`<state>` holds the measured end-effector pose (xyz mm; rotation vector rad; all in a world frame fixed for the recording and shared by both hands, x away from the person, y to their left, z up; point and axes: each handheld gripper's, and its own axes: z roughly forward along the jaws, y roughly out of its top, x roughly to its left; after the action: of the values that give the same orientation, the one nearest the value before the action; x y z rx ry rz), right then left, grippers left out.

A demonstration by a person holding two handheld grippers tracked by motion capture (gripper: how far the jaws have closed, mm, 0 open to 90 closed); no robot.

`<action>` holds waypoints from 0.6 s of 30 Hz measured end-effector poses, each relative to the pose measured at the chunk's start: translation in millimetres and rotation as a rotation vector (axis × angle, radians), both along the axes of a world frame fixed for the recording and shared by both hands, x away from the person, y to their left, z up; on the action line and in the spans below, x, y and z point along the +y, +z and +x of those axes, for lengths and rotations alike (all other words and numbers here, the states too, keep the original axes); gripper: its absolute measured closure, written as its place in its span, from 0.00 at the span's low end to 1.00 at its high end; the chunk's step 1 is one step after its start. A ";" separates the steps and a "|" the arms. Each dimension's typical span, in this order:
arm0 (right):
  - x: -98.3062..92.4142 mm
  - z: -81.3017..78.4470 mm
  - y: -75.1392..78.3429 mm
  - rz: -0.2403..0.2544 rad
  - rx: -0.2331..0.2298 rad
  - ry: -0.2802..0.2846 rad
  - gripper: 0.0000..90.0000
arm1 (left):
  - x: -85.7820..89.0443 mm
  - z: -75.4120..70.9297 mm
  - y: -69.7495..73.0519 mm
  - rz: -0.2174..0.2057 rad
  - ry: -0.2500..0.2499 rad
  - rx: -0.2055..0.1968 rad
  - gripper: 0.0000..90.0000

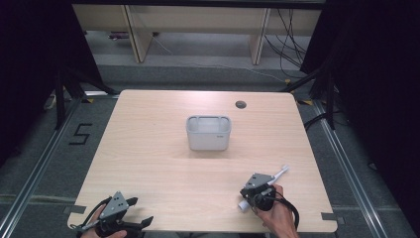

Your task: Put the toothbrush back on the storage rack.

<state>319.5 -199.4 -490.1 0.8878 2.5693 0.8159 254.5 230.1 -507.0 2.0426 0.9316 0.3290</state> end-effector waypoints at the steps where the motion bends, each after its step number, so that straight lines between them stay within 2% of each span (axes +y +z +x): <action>1: 0.0 0.0 0.0 0.000 0.000 0.000 0.97 | 0.0 0.0 0.0 0.000 0.000 0.000 0.17; 8: -7.7 -7.2 0.0 -0.005 0.011 0.020 0.96 | -0.3 0.1 -0.2 -0.001 0.000 0.001 0.17; 12: -11.5 -12.2 -0.1 0.001 0.010 0.010 0.96 | -0.3 0.1 -0.2 0.000 0.000 0.001 0.17; 14: -15.1 -15.2 1.1 -0.009 0.026 -0.003 0.96 | -0.5 0.1 -0.2 0.000 0.000 0.001 0.17; 16: -16.0 -15.6 -0.3 -0.003 0.009 -0.005 0.96 | -0.5 0.1 -0.2 0.001 -0.001 0.001 0.17; 18: -19.5 -16.4 -0.4 -0.001 0.014 0.007 0.96 | -0.5 0.1 -0.2 0.000 0.000 0.001 0.17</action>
<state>303.1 -218.9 -490.5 0.8874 2.5860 0.8131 254.6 229.6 -507.2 2.0434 0.9318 0.3284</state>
